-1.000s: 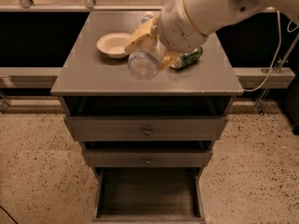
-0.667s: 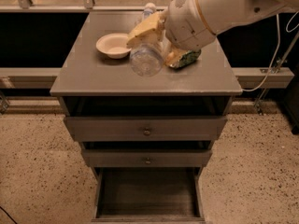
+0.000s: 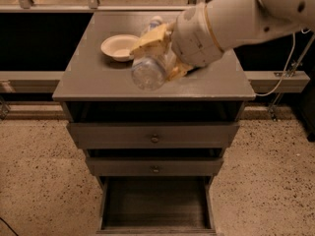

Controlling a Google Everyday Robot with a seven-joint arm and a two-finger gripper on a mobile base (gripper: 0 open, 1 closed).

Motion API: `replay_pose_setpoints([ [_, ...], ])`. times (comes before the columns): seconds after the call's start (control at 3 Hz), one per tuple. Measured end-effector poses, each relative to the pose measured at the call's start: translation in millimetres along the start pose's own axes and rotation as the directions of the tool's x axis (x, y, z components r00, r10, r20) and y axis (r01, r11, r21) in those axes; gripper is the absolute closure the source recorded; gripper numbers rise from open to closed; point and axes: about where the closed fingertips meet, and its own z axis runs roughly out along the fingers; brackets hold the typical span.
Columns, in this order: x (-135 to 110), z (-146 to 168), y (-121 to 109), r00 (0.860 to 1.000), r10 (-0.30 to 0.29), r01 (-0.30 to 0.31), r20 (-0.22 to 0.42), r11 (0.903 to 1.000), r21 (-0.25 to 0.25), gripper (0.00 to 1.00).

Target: Place blue plastic bottle into bottom drawer

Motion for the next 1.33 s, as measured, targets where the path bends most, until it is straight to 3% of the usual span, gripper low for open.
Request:
replay_pose_setpoints([
  [0.33,-43,25,3,0.983,0.176,-0.180,0.044,0.9709,0.157,1.00],
  [0.67,-73,53,21,0.945,0.314,-0.325,0.087,0.8953,0.304,1.00],
  [1.0,-96,61,20,0.915,0.383,-0.402,0.123,0.8528,0.333,1.00],
  [1.33,-96,61,20,0.915,0.383,-0.402,0.124,0.8532,0.333,1.00],
])
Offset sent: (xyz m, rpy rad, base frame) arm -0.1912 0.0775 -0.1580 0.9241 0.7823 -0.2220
